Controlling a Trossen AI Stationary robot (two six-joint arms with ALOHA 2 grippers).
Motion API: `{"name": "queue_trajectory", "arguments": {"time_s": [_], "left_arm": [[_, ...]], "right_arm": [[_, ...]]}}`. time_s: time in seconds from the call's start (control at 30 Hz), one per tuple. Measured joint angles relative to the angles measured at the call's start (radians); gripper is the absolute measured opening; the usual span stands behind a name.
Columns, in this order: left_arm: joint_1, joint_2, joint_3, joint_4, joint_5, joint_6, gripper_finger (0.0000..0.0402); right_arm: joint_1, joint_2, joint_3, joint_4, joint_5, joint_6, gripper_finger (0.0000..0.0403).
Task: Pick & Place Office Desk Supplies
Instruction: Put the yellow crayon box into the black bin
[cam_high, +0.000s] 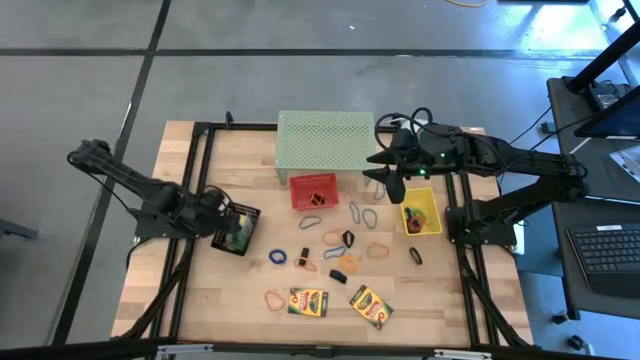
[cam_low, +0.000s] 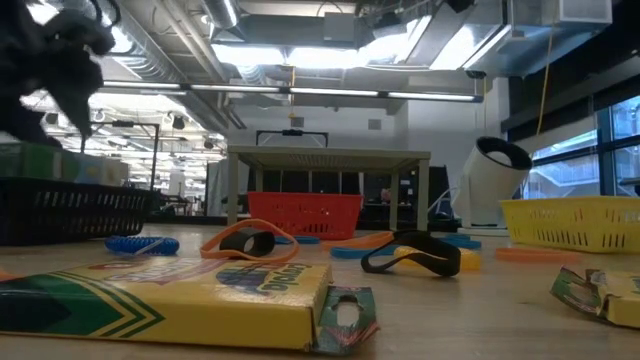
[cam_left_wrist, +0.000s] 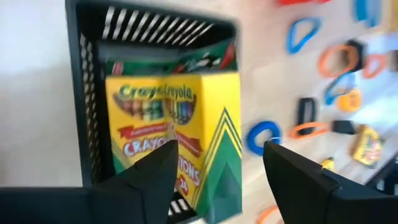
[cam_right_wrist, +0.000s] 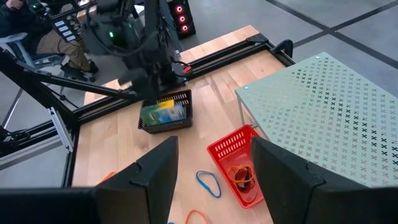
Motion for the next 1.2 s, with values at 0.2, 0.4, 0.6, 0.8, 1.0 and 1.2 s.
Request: {"name": "queue_trajectory", "arguments": {"time_s": [0.2,0.4,0.6,0.8,1.0,1.2], "left_arm": [[0.000,-0.026,0.100,-0.084,-0.040,0.079,0.0220],[0.019,0.036,0.140,0.033,-0.047,0.196,0.0213],[0.090,0.166,0.140,0.217,0.012,0.378,0.0196],[0.127,0.236,0.140,0.174,0.166,0.448,0.0176],[0.124,0.261,0.140,0.107,0.224,0.453,0.0157],[0.124,0.262,0.140,0.041,0.228,0.457,0.0142]], "right_arm": [[0.000,0.000,0.000,0.000,0.000,0.000,0.0204],[0.000,0.000,0.000,0.000,0.000,0.000,0.0204],[0.000,0.000,0.000,0.001,0.000,0.000,0.0203],[0.000,0.000,0.000,0.001,0.000,0.005,0.0203],[0.000,0.000,0.000,0.001,-0.014,0.018,0.0203],[0.000,0.000,0.000,0.000,-0.023,0.020,0.0203]]}}
